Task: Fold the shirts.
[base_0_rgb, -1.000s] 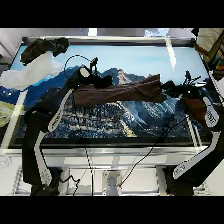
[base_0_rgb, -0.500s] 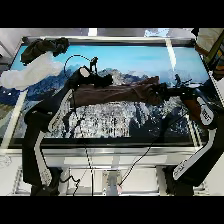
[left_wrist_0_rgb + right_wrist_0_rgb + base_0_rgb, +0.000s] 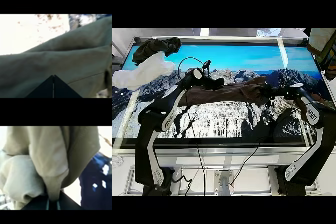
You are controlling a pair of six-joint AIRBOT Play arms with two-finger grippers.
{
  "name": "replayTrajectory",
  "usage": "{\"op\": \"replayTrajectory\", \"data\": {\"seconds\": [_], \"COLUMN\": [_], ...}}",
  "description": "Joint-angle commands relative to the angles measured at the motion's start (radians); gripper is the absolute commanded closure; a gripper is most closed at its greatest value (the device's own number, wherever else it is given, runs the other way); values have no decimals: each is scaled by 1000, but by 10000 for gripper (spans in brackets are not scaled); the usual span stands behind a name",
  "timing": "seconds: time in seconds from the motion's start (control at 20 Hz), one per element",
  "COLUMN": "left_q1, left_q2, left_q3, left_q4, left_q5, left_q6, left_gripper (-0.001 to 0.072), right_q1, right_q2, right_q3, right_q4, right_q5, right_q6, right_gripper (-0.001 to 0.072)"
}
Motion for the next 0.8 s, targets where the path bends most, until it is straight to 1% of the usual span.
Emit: {"op": "replayTrajectory", "data": {"seconds": [0.0,0.1,0.2,0.3,0.4,0.45,0.65,0.75], "left_q1": [0,0,0,0,0,0,0,0], "left_q2": [-14,-17,-19,-28,-41,-50,-66,-65], "left_q3": [0,0,0,0,0,0,1,10], "left_q4": [83,129,163,158,145,130,73,63], "left_q5": [-89,-131,-125,-110,-121,-128,-131,-152], "left_q6": [-42,-44,-77,-96,-100,-100,-92,-87], "left_gripper": [695,695,695,695,695,695,695,695], "right_q1": [3,3,4,6,18,29,107,160], "right_q2": [2,2,2,3,13,23,67,88], "right_q3": [1,1,1,1,1,2,120,207], "right_q4": [81,108,191,315,414,440,429,424], "right_q5": [11,28,85,158,200,207,216,171], "right_q6": [-53,-53,-99,-150,-158,-166,-177,-130], "right_gripper": [684,684,684,684,685,685,686,687]}}
